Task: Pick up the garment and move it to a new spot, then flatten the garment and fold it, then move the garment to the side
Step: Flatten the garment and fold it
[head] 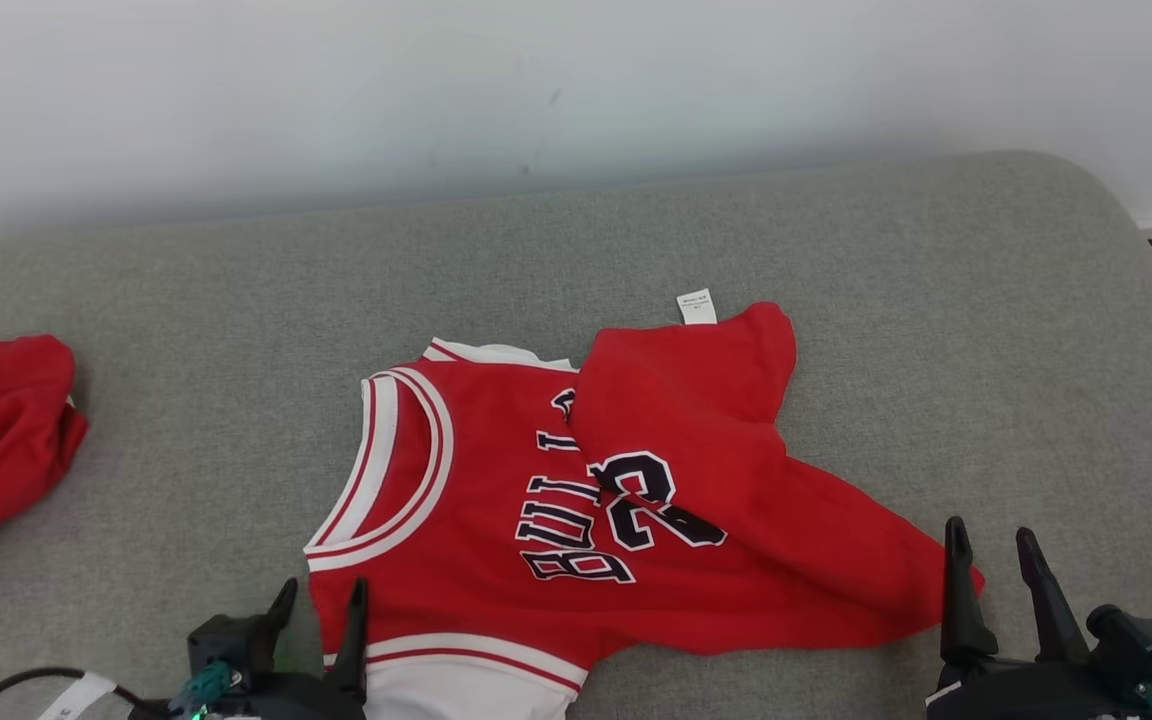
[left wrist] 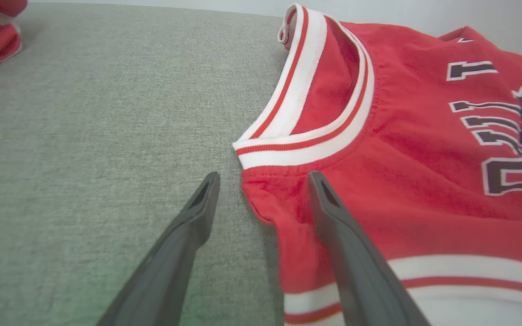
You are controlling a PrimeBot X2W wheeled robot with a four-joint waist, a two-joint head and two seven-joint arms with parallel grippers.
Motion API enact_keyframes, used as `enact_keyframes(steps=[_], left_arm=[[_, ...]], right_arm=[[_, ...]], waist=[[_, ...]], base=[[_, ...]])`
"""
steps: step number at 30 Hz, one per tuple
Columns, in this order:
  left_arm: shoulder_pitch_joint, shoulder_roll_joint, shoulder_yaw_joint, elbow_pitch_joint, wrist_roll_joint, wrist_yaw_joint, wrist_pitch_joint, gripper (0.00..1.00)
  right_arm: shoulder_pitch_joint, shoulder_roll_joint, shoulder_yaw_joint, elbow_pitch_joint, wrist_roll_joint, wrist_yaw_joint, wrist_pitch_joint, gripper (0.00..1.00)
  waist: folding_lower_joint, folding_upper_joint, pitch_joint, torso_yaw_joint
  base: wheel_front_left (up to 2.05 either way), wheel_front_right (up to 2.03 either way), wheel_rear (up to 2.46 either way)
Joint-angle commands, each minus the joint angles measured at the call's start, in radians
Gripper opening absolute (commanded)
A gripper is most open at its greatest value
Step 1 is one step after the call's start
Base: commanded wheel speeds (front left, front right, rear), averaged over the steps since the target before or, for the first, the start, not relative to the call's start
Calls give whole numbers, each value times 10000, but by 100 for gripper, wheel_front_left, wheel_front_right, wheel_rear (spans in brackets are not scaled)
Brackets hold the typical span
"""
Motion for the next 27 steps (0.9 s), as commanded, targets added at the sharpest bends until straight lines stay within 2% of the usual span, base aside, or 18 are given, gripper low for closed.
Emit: enact_keyframes(steps=[1, 3, 4, 5, 10, 17, 20, 21, 22, 23, 24, 25, 27], left_arm=[[-181, 25, -80, 131, -47, -11, -31, 100], [-329, -46, -262, 428, -413, -11, -26, 100], [-444, -11, -512, 699, -596, -11, -20, 42], [-512, -2, -604, 780, -735, -12, -20, 0], [-563, 226, -423, 682, -1056, 5, -23, 0], [195, 504, 645, -435, -721, 8, -23, 0], [540, 470, 728, -660, -569, 6, -23, 0], [630, 465, 730, -677, -536, 6, -23, 6], [710, 451, 704, -675, -511, 5, -23, 32], [710, 451, 704, -675, -511, 5, -23, 32], [756, 439, 702, -671, -491, 7, -23, 88], [779, 430, 755, -699, -458, 7, -23, 100], [854, 307, 917, -985, -353, 4, -23, 100]], right_arm=[[-23, 3, -7, 4, -15, 24, -26, 100], [-4, -2, -27, -3, -9, 24, -26, 100], [2, 0, -46, 15, -10, 24, -27, 100], [-18, 4, -42, 34, -11, 24, -27, 100], [-96, 0, -148, 30, -30, 24, -27, 100], [157, 3, -411, 4, 24, 24, -27, 100], [216, 3, -372, 204, 44, 24, -27, 100], [199, -3, -316, 302, 55, 24, -25, 100], [180, -4, -262, 455, 60, 24, -27, 100], [180, -4, -262, 455, 60, 24, -27, 100], [149, 0, -158, 627, 76, 24, -25, 100], [92, 8, -59, 773, 85, 24, -27, 100], [-11, -3, 76, 1034, 42, 24, -26, 100]], waist=[[-2, -1, 84, -70], [-2, -1, 84, -37], [-2, -1, 77, 31], [-2, -1, 68, 73], [-2, -1, -27, 405], [-2, -1, -187, 1034], [-2, -1, -248, 1275], [-2, -1, -264, 1326], [-2, -1, -287, 1389], [-2, -1, -287, 1389], [-2, -1, -306, 1433], [-2, -1, -326, 1474], [-2, -1, -364, 1540]], base=[[0, 0, 0], [0, 0, 0], [0, 0, 0], [0, 0, 0], [0, 0, 0], [0, 0, 0], [0, 0, 0], [0, 0, 0], [0, 0, 0], [0, 0, 0], [0, 0, 0], [0, 0, 0], [0, 0, 0]])
